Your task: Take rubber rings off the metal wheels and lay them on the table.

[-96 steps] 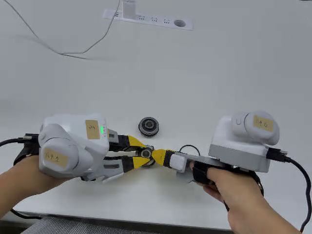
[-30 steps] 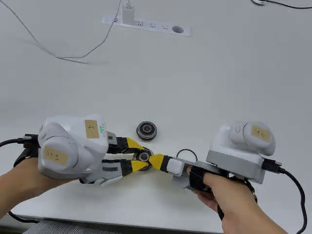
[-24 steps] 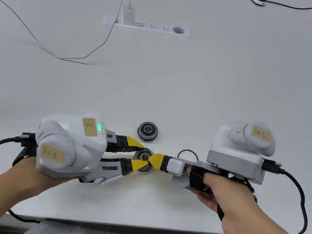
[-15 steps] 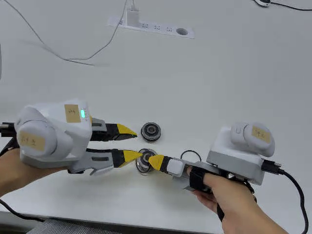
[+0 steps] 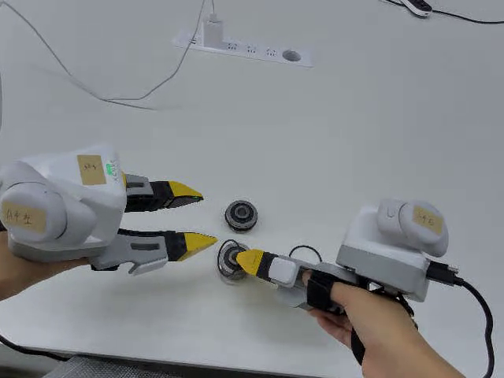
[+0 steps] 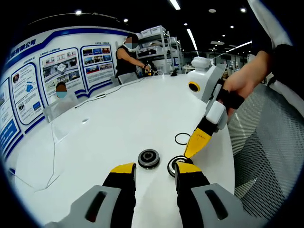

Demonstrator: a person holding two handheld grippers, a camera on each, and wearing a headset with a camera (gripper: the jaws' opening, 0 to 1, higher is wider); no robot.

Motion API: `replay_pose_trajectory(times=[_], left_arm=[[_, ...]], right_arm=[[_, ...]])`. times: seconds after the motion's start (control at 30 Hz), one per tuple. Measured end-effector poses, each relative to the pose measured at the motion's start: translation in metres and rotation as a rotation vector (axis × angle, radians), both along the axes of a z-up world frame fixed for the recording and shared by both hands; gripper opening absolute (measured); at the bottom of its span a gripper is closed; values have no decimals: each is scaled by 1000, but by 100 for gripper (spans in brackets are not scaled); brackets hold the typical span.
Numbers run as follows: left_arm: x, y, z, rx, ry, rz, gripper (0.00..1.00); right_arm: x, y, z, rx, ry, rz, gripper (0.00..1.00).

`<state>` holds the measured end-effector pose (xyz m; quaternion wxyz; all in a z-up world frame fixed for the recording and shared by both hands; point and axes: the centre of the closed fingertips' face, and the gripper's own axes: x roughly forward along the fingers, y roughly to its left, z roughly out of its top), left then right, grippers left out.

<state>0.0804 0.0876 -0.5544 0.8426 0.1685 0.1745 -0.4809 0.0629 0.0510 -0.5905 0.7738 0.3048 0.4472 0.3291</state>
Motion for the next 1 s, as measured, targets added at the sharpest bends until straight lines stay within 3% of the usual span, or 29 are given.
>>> replay_pose_trajectory(times=[0.2,0.5,1.0], left_arm=[[1,-4,5,-12,-23,-3,34],[5,-12,6,-19,-12,-7,38],[9,-11,4,-1,-18,-22,38]], right_arm=[[0,-7,6,7,-9,-16,1],[8,-23,16,26,-18,-67,1],[26,-77,8,3,10,-218,1]])
